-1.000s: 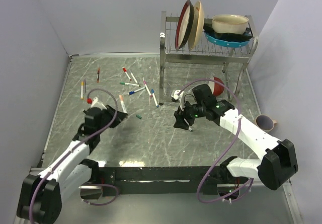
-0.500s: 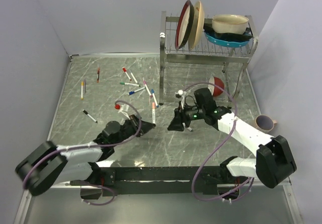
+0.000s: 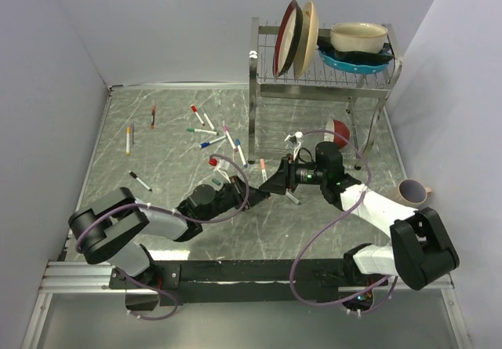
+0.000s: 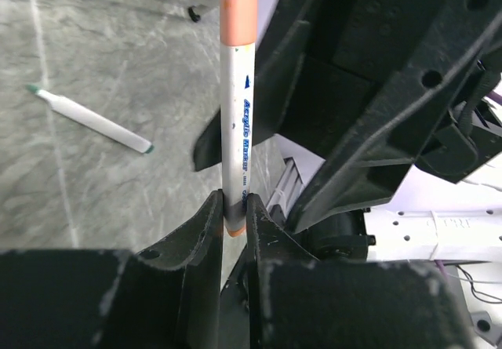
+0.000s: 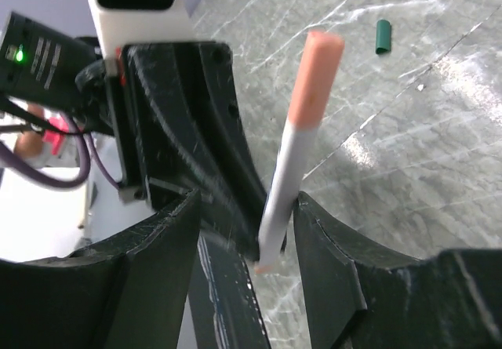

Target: Open the pen caps

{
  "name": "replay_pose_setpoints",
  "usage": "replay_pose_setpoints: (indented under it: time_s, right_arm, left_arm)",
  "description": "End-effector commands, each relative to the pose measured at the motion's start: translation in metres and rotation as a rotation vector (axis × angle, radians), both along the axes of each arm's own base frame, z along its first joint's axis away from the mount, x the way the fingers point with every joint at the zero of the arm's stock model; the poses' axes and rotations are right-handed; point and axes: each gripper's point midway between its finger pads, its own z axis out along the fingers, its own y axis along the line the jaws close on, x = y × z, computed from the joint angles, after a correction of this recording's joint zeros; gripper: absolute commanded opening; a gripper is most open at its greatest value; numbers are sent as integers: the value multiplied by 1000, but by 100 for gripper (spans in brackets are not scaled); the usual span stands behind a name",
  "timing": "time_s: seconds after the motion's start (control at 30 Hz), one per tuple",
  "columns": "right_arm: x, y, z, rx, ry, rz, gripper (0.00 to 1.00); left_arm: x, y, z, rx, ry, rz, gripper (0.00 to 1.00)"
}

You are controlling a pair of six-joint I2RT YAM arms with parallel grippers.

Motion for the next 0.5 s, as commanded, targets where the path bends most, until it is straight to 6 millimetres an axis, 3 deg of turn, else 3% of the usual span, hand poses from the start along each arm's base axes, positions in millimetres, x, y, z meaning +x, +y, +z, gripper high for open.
replay_pose_setpoints:
  time_s: [0.0, 0.17, 0.27, 0.4, 0.47]
  right_arm:
    - [5, 5, 9, 49, -4, 16, 57]
    - [7, 5, 5, 35, 16, 18, 53]
    - [7, 5, 3, 29, 18, 25, 41]
    - [9, 4, 4, 24, 19, 36, 2]
    - [7, 4, 2, 19, 27, 53, 0]
  left_arm:
    - [-3, -15, 34, -113, -59, -33, 1]
    - [-5, -19, 34, -110, -62, -42, 1]
    - [-4, -16, 33, -106, -56, -27, 1]
    - [-4, -7, 28, -86, -63, 3, 22]
    - [-4, -2, 31, -92, -71, 17, 31]
